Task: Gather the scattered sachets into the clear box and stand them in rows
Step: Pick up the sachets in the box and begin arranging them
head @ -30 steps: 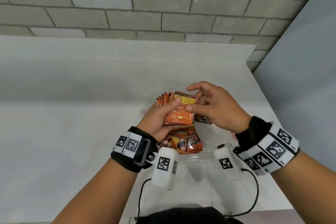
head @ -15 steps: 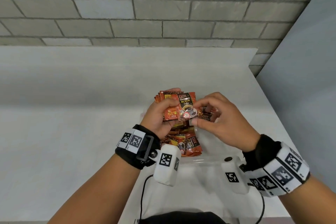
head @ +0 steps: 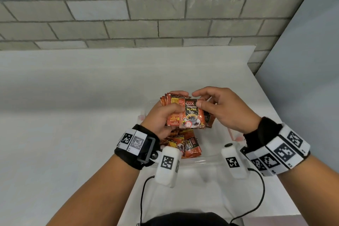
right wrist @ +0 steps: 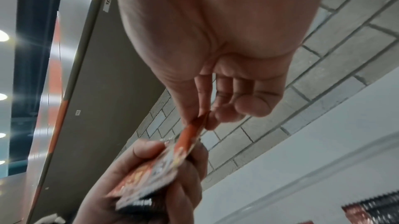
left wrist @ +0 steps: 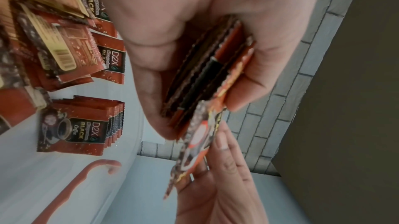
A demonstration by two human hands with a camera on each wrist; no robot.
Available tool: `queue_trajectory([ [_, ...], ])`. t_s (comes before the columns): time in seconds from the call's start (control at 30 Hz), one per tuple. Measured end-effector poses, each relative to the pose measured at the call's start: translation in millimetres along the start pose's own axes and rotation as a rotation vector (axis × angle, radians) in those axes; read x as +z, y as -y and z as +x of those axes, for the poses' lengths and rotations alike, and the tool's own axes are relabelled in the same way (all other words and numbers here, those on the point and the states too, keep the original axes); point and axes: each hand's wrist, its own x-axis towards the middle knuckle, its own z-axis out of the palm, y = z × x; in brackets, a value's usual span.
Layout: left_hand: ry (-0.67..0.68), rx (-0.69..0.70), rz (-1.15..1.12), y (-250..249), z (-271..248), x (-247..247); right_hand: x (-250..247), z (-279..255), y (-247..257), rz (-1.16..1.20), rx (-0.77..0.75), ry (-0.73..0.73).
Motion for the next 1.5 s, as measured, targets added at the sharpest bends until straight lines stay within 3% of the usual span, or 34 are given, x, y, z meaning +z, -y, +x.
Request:
queue_trajectory([
  [0.2,-0.151,0.044,0.024,-3.8,2.5,-10.3,-12.3,5.9,-8.1,-0.119,0.088,0.113],
  [0.33,-0.23,0.033,-0.013,-9.8,3.6,-21.2,-11.5,13.9,-20.9,-0.444,0.194,0.201],
  [0.53,-0.241,0.04,-0.021,-14.2,3.4,-27.2,-2.1,30.9,-32.3,-0.691,0.335,0.298],
  [0.9,-0.232,0.021,-0.057,-10.2,-0.2,-36.4,13.2,49.9,-36.1,-1.014,0.37,0.423],
  [1.5,-0.22,0.003,-0.106,-7.2,-3.6,-39.3,14.7,49.2,-35.6,-1.115,0.335,0.41],
])
